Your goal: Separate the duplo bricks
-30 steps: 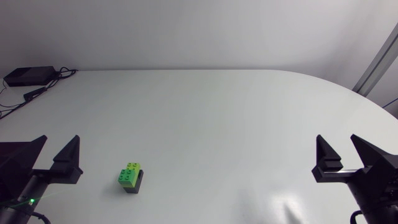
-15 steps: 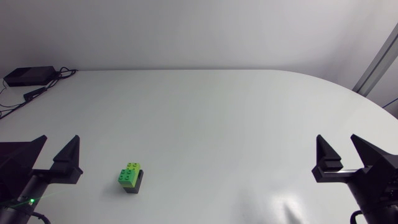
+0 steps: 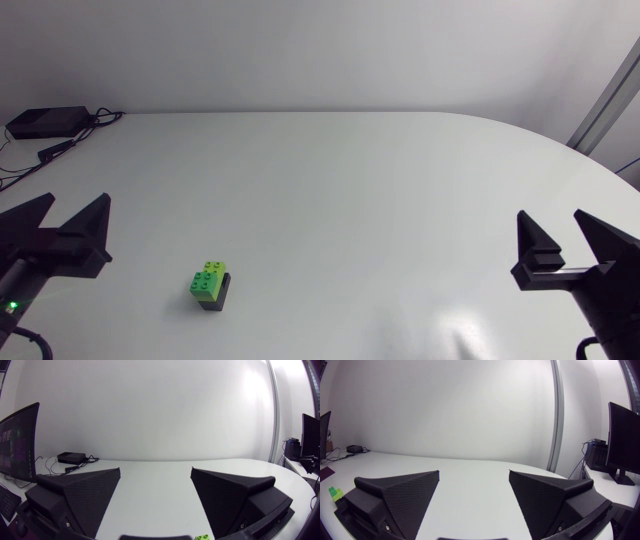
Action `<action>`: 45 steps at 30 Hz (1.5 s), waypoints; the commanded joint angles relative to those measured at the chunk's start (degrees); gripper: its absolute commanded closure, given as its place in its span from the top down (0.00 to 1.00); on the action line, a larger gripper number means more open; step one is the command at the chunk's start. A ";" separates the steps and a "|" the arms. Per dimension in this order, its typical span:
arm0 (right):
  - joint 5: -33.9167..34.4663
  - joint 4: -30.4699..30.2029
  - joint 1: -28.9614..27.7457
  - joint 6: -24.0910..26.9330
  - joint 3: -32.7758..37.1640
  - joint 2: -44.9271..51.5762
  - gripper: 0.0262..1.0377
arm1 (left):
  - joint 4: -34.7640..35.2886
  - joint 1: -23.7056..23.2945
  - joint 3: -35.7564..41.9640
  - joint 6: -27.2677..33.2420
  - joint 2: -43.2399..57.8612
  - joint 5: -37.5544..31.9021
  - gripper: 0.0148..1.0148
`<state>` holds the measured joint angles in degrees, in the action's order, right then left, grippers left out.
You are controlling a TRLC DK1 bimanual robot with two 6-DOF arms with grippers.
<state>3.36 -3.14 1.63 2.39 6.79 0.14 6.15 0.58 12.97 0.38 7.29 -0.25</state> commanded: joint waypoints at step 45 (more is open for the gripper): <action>-8.72 -9.34 0.31 -2.48 19.14 32.90 0.97 | 38.76 3.11 38.80 25.98 62.41 19.24 0.91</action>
<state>-5.19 -12.10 2.24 1.21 24.77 32.49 43.07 2.57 49.01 27.35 69.04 19.05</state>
